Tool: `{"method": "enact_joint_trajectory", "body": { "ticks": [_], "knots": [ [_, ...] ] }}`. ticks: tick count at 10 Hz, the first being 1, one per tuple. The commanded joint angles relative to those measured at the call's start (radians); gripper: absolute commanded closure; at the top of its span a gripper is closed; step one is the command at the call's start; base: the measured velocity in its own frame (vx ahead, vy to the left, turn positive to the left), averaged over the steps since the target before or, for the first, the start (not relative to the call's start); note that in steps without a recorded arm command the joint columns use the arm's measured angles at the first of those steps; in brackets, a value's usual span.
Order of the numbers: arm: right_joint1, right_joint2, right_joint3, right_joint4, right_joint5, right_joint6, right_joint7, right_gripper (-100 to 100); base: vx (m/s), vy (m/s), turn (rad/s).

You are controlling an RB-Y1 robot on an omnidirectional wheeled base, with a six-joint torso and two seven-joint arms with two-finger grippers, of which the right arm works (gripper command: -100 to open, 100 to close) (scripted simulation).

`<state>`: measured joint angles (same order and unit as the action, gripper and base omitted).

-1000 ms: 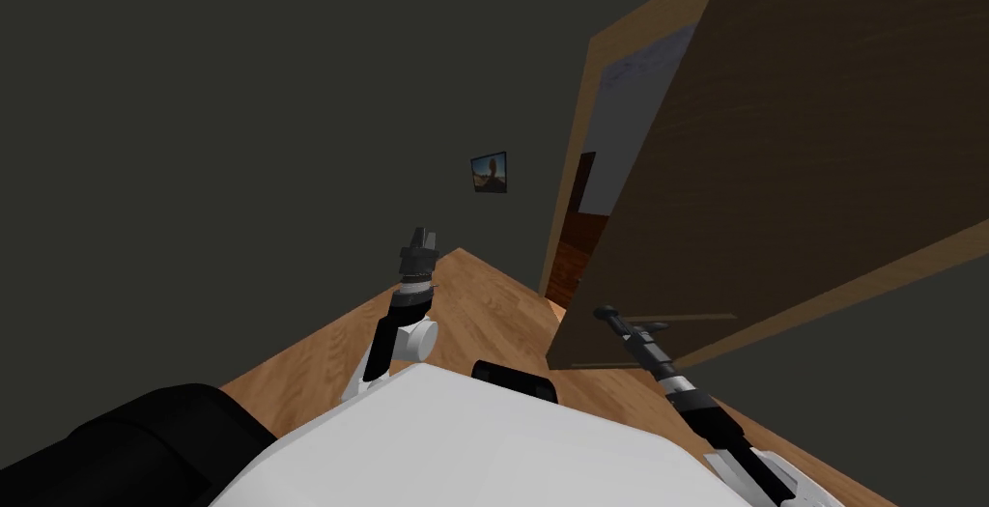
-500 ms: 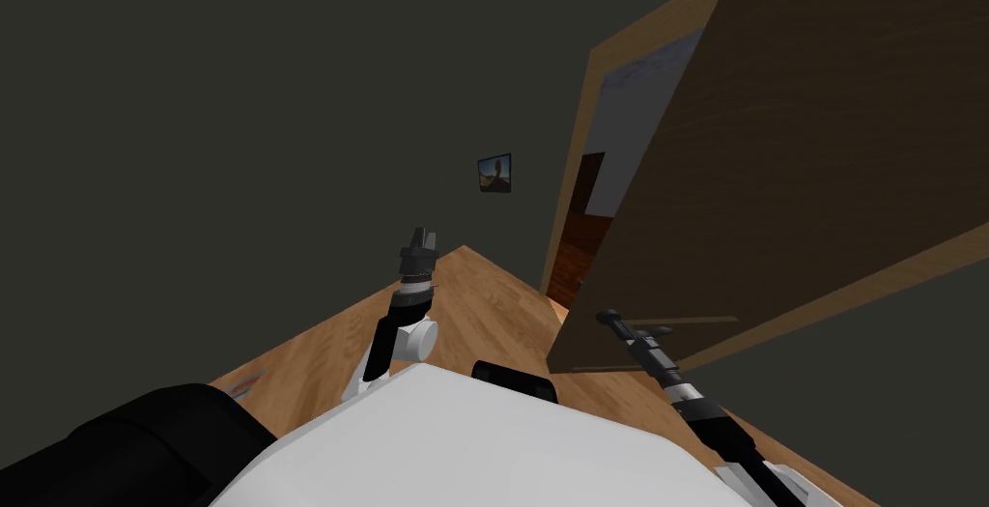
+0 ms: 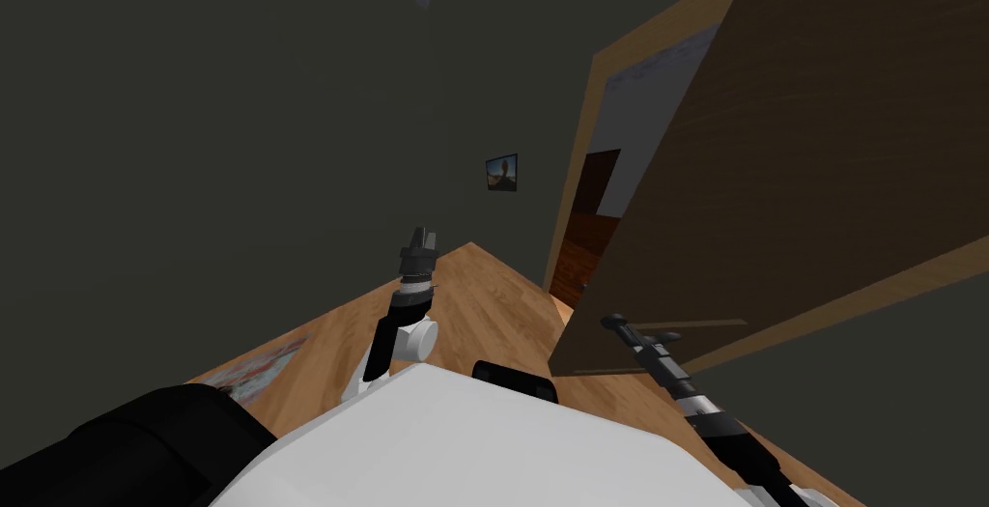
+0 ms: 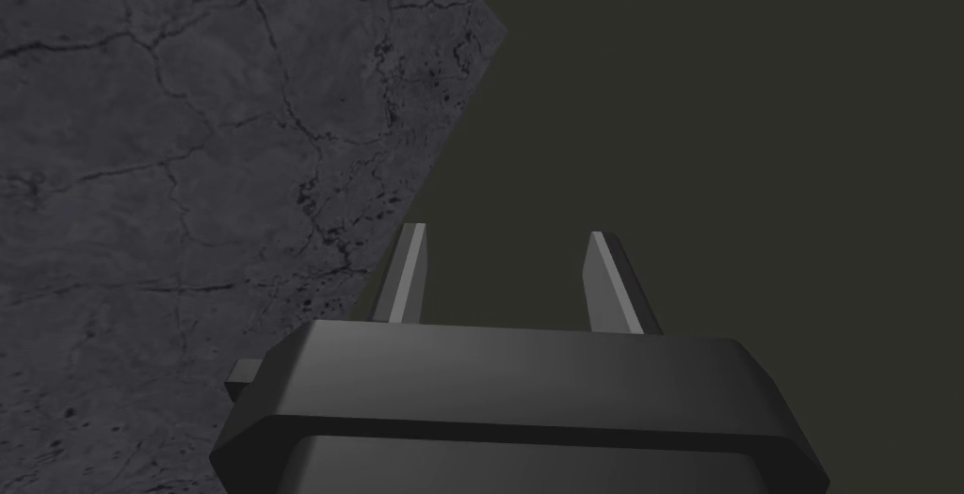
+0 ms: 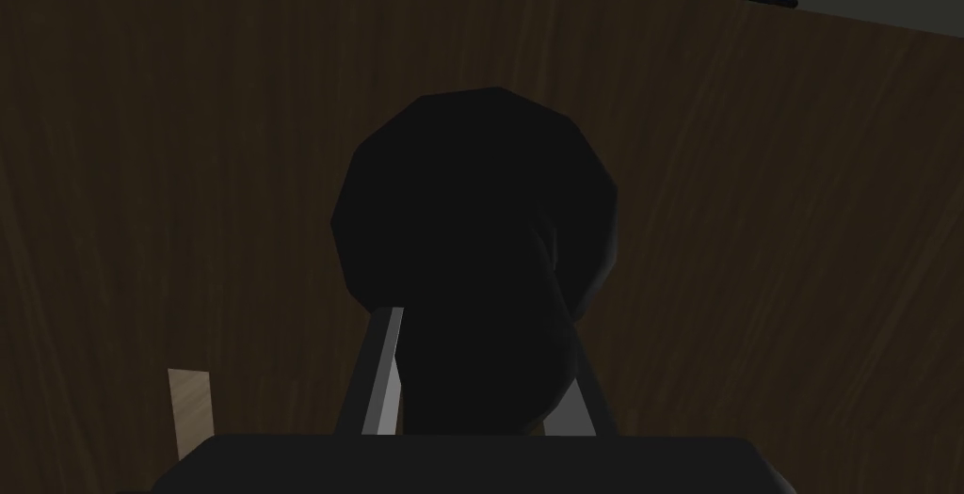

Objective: Pull the door open

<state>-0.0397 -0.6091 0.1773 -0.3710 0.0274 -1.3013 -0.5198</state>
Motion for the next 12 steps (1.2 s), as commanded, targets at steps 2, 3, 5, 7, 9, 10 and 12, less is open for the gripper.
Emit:
{"method": "enact_joint_trajectory", "body": {
  "ticks": [2,3,5,7,9,10,12],
  "knots": [
    [-0.021,-0.003,0.0,0.049,0.0,-0.021,0.0,100,-0.058,-0.034,-0.004],
    [-0.014,-0.009,0.0,0.056,-0.002,-0.036,-0.001,100,-0.11,-0.056,0.148],
    [-0.007,-0.001,0.004,0.037,0.001,-0.023,-0.002,100,-0.076,-0.045,0.077],
    [-0.005,-0.002,0.004,0.045,0.0,-0.034,-0.003,100,-0.129,-0.055,0.179],
    [-0.003,-0.003,0.002,0.041,0.0,-0.038,-0.003,100,-0.159,-0.087,0.104],
    [-0.003,-0.003,0.002,0.047,0.0,-0.038,-0.003,100,-0.051,-0.022,-0.021],
    [0.002,-0.006,0.0,0.053,-0.002,-0.048,-0.003,100,-0.134,-0.07,0.162]
  ]
}}
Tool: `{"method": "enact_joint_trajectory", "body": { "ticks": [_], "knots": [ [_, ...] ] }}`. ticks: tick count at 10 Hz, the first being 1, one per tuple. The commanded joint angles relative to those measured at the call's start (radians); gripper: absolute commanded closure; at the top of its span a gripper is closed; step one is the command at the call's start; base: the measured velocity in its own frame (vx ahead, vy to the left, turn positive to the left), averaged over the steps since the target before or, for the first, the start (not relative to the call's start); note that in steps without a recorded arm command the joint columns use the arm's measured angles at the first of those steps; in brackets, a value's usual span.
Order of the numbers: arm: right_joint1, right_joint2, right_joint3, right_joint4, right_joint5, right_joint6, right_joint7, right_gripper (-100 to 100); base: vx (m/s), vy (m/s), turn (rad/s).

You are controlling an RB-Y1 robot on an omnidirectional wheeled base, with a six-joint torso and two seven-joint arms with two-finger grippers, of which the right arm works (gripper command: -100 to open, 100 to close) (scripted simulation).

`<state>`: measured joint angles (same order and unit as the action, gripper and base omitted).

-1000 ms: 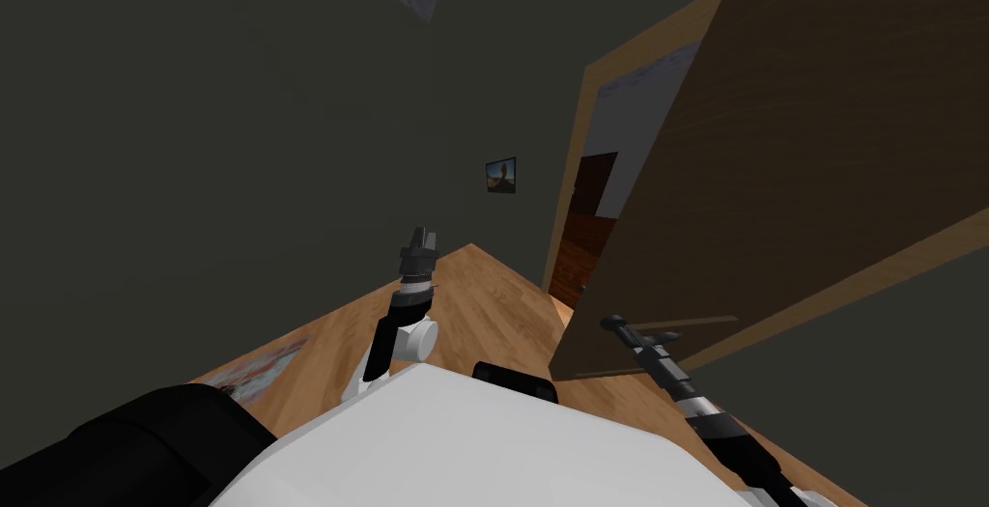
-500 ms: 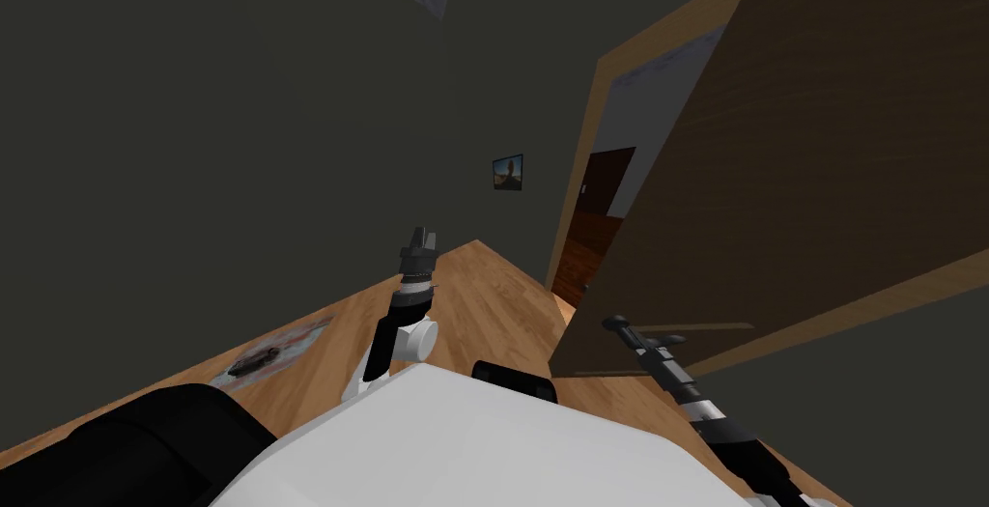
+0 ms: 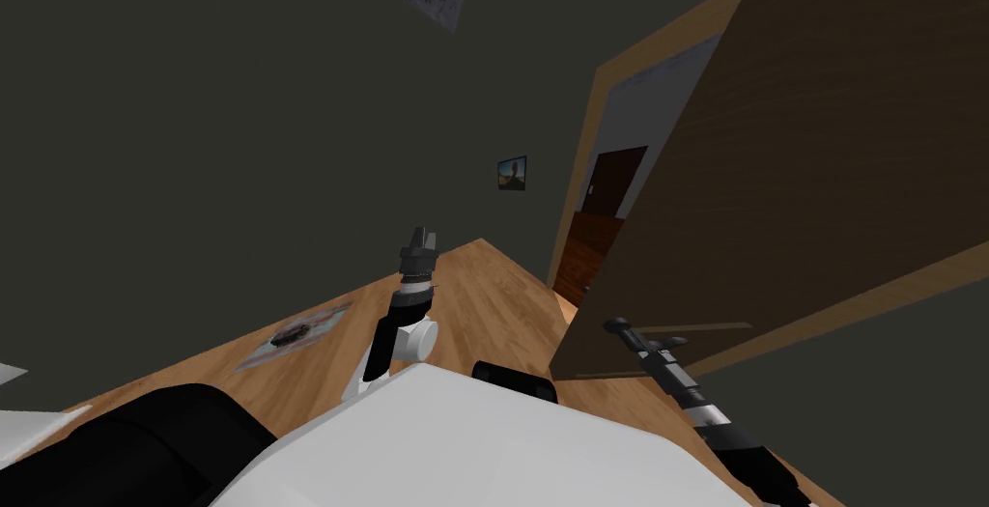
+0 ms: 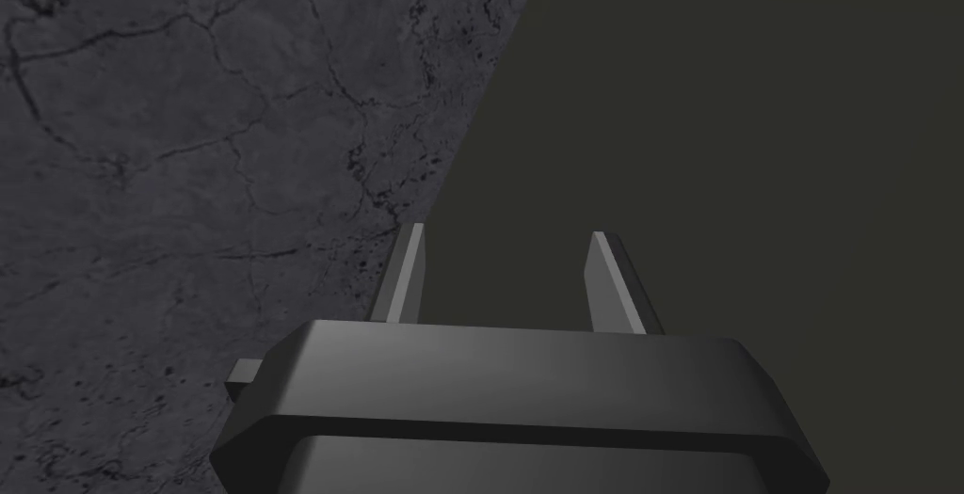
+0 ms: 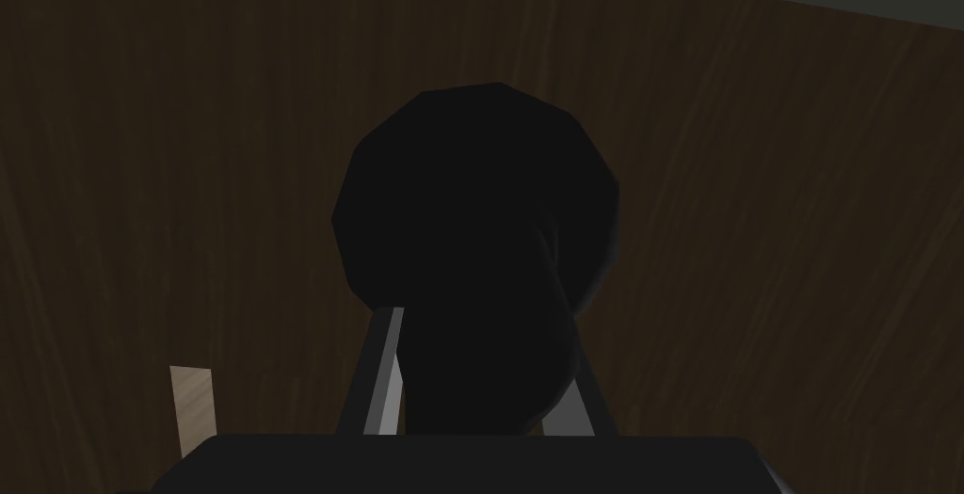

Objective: Pull the door open

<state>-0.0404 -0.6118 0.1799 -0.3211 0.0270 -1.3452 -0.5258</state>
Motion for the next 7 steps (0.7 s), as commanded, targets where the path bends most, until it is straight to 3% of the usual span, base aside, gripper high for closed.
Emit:
{"method": "enact_joint_trajectory", "body": {
  "ticks": [1,6,7],
  "knots": [
    [0.005,-0.006,-0.004,0.006,-0.002,-0.009,0.003,100,-0.154,-0.101,0.214],
    [0.011,-0.01,-0.007,0.013,-0.004,-0.021,0.003,100,-0.107,-0.049,0.083],
    [0.011,-0.01,-0.007,-0.02,-0.004,-0.021,0.003,100,-0.142,-0.077,0.132]
  ]
}}
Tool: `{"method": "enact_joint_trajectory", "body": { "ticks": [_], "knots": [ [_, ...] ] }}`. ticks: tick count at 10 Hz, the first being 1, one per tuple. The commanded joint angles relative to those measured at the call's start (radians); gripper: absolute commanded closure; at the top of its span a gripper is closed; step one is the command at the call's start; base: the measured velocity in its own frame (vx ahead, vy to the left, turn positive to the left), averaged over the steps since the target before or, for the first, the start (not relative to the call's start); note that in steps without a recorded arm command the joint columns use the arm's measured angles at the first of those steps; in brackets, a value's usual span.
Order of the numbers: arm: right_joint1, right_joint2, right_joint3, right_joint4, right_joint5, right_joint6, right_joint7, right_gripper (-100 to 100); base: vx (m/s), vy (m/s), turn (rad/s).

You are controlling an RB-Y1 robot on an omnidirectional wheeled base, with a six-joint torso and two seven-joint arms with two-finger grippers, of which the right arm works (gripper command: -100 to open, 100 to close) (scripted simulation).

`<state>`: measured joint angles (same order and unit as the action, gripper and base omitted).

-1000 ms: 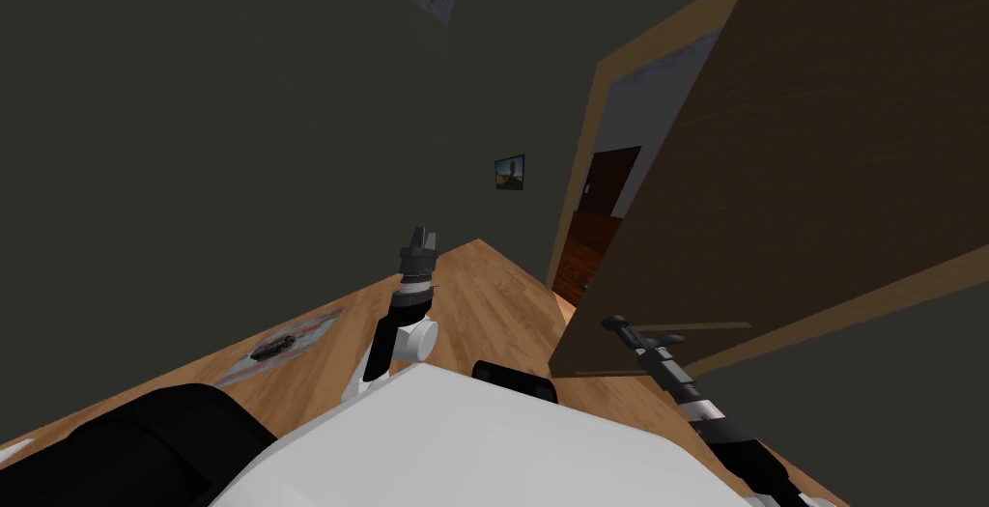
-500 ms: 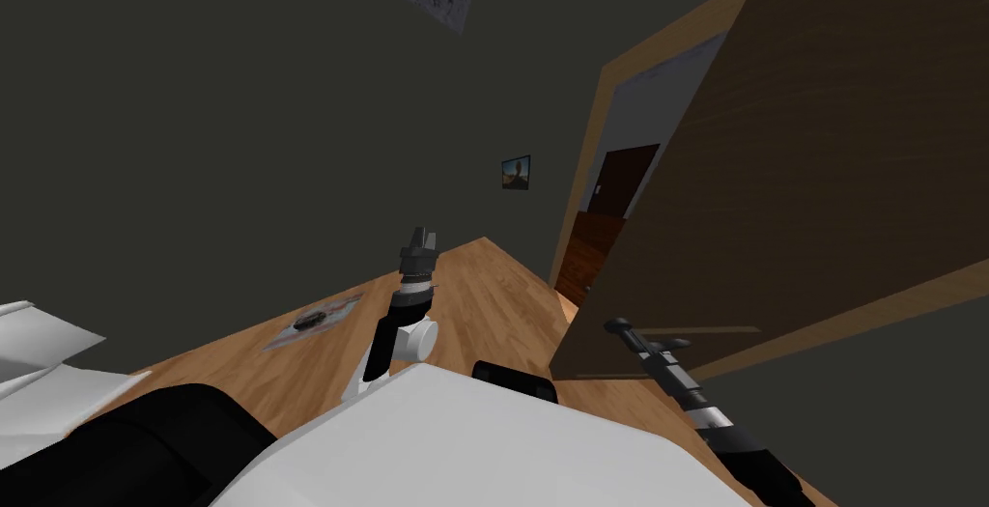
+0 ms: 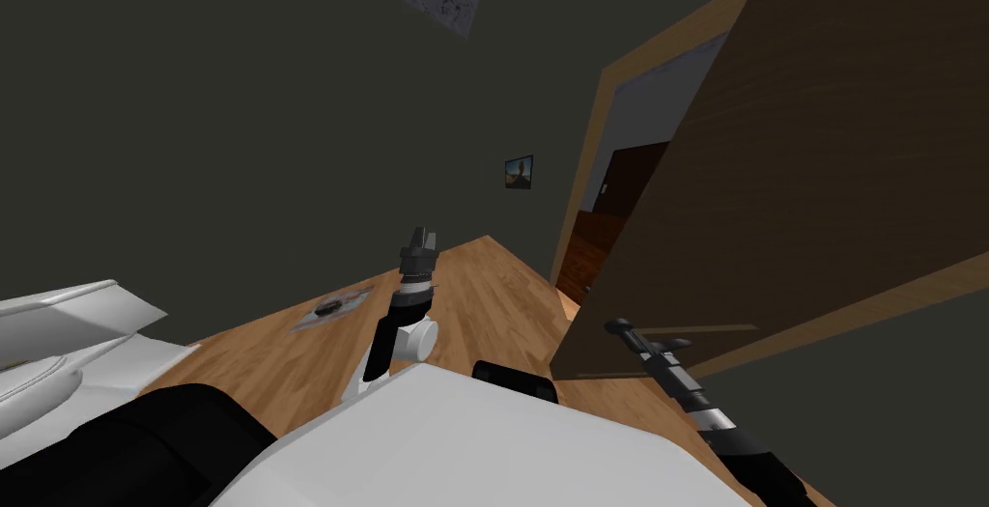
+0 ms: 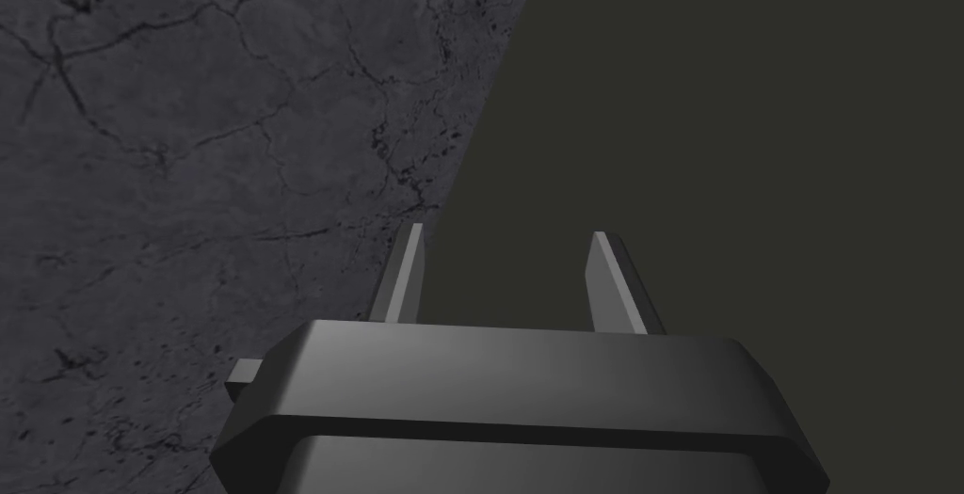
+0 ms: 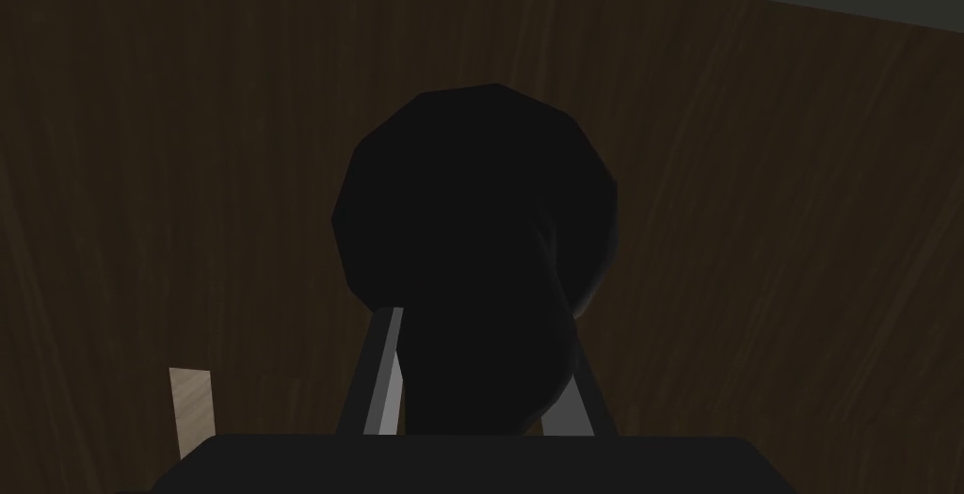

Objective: Pull the door open

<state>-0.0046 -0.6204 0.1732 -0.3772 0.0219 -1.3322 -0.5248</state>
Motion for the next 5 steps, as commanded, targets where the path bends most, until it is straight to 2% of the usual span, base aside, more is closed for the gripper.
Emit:
{"method": "enact_joint_trajectory", "body": {
  "ticks": [1,2,5],
  "knots": [
    [-0.025,-0.002,-0.001,0.05,0.001,-0.034,0.002,100,-0.056,-0.04,0.022],
    [-0.022,-0.004,-0.002,0.072,0.0,-0.04,0.002,100,-0.112,-0.055,0.125],
    [-0.018,-0.006,-0.004,0.077,-0.002,-0.048,0.002,100,-0.136,-0.072,0.127]
  ]
}}
